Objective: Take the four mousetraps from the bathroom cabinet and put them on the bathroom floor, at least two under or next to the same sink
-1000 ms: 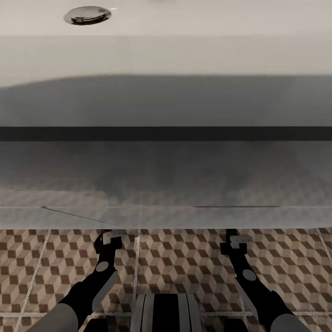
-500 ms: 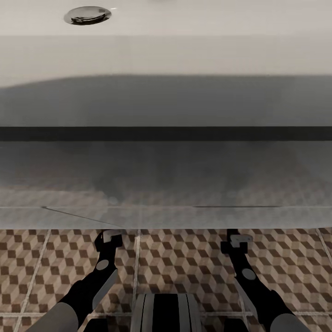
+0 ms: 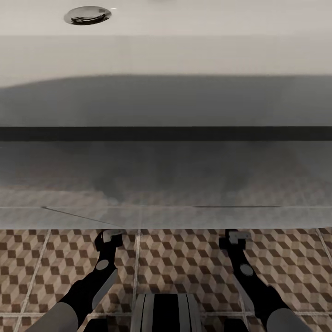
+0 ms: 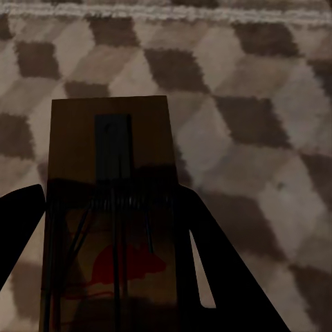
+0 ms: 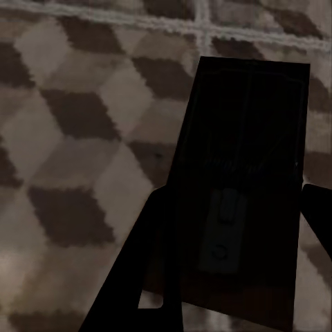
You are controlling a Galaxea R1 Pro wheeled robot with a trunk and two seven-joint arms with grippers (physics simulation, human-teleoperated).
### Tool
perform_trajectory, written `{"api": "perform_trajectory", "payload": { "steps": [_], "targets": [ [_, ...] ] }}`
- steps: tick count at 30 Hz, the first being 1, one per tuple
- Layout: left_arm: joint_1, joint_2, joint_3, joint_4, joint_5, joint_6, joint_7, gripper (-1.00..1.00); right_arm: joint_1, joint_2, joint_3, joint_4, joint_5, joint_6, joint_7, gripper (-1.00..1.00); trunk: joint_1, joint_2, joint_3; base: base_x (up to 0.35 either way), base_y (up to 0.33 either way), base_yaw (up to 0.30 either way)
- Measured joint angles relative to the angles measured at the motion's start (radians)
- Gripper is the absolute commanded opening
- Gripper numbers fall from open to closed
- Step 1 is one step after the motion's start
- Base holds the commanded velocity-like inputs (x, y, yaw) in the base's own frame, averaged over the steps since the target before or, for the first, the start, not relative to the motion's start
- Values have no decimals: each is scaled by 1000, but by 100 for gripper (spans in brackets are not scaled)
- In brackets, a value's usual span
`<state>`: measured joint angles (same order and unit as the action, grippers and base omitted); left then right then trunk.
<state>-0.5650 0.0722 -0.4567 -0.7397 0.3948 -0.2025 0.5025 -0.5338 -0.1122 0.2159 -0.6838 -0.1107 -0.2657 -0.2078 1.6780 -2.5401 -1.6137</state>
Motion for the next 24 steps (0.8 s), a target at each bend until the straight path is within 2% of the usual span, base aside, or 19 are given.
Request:
{"api": "perform_trajectory", "payload": {
  "steps": [5, 10, 13, 24],
  "targets": [
    [0, -1, 0, 8, 0, -1, -1, -100, -16, 8, 1, 32, -2, 3, 0, -100, 0, 0, 0, 0, 0, 0],
    [0, -1, 0, 11, 1, -1, -7, -100, -95, 31, 1, 195, 3, 11, 0, -100, 0, 0, 0, 0, 0, 0],
    [0, -2, 0, 12, 1, -1, -12, -100, -119, 35, 1, 244, 6, 7, 1, -100, 0, 0, 0, 0, 0, 0],
    [-7, -2, 2, 19, 1, -1, -21, -100, -131, 39, 2, 272, 8, 4, 3, -100, 0, 0, 0, 0, 0, 0]
  ]
}}
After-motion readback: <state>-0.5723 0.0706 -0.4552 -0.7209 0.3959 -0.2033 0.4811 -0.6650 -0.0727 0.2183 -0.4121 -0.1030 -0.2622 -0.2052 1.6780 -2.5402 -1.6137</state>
